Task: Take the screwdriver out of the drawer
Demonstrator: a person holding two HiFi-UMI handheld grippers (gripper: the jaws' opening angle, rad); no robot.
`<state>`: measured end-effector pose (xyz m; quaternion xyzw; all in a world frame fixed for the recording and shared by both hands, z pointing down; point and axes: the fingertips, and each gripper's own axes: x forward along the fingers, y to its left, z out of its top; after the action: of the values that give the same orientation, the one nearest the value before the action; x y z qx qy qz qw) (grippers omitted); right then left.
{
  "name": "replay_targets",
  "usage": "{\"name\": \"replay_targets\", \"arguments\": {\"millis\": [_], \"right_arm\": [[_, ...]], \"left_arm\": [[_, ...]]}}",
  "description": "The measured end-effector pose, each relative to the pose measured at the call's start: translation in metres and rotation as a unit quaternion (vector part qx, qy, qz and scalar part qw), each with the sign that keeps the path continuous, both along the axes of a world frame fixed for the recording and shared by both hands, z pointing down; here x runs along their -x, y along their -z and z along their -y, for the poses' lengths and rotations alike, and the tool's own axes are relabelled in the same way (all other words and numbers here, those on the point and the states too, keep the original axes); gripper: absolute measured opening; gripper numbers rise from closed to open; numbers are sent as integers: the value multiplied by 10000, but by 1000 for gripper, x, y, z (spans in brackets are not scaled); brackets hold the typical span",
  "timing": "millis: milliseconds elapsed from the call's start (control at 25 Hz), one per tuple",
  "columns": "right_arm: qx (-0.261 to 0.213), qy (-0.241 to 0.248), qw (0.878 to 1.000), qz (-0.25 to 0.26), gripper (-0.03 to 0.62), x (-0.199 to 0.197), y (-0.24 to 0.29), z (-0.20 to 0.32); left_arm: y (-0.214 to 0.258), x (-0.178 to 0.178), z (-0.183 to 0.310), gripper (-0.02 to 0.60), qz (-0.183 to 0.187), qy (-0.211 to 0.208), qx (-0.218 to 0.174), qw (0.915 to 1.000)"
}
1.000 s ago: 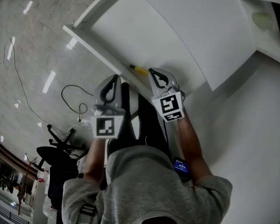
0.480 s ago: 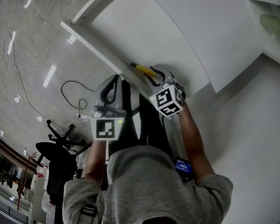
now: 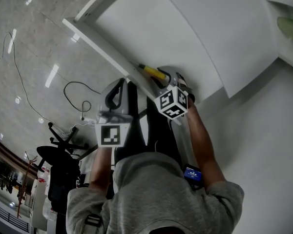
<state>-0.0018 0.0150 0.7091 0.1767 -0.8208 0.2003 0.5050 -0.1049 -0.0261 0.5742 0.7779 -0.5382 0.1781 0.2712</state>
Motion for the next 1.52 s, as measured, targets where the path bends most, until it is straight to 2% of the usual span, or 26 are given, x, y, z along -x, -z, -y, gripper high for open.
{"name": "replay_targets", "arguments": {"millis": [520,1000,1520], "right_arm": [[-138,25,9998,-160,91,1,-7,2],[99,-139,9998,-58,86,-1,-9,4],[131,-268,9995,-56,84,-3,-6,3]], "left_arm": [[-5,6,-3,12,-69,146,39,9999],[-6,3,-2,12,-29,92,62,9999],[9,6,3,12,25,47,-79,10000]]}}
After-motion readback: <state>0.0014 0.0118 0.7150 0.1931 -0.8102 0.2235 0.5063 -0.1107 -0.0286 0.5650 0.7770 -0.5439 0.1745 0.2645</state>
